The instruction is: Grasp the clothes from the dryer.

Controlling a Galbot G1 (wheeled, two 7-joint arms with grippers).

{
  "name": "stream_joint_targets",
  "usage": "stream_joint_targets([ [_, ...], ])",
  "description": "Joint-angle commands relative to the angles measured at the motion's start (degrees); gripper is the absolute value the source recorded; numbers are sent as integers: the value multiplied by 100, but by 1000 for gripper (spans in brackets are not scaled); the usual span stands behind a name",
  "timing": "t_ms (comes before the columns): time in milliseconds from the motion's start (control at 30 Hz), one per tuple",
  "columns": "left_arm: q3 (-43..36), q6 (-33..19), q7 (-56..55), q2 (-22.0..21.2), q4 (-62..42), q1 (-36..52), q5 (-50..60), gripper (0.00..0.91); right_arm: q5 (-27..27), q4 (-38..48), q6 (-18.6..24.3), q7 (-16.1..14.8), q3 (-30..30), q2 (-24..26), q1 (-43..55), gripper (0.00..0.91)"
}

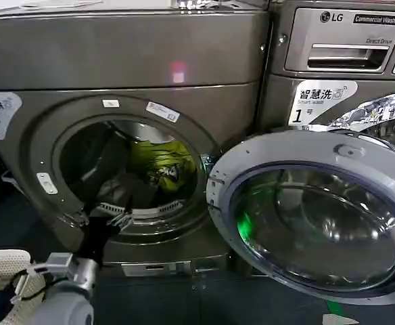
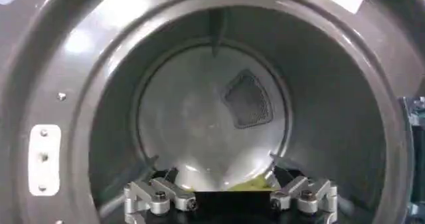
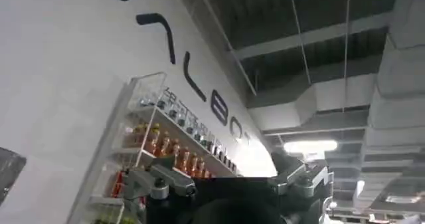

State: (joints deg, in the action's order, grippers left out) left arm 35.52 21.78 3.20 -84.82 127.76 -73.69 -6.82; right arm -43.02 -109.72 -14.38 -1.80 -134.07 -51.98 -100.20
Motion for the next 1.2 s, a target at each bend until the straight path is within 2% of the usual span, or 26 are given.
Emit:
stream_joint_targets([
  [33,-43,-98,2,110,-1043,923,-90,907,-40,-68,-52,9,-159,-9,-90,907],
  [267,-186,-112,-80,432,-2541,2093,-501,907,-143,-222,-59,-43,-195,-104,-89,907],
  [600,-473,-231,1,384,-4441,3644,-633,907,-190,-243,-53,-85,-205,-147,-67,907],
  [1200,-983,-1171,82,297,-7719,5874,-267,907,-245,-294,-34,-148,-40,-101,52,907],
])
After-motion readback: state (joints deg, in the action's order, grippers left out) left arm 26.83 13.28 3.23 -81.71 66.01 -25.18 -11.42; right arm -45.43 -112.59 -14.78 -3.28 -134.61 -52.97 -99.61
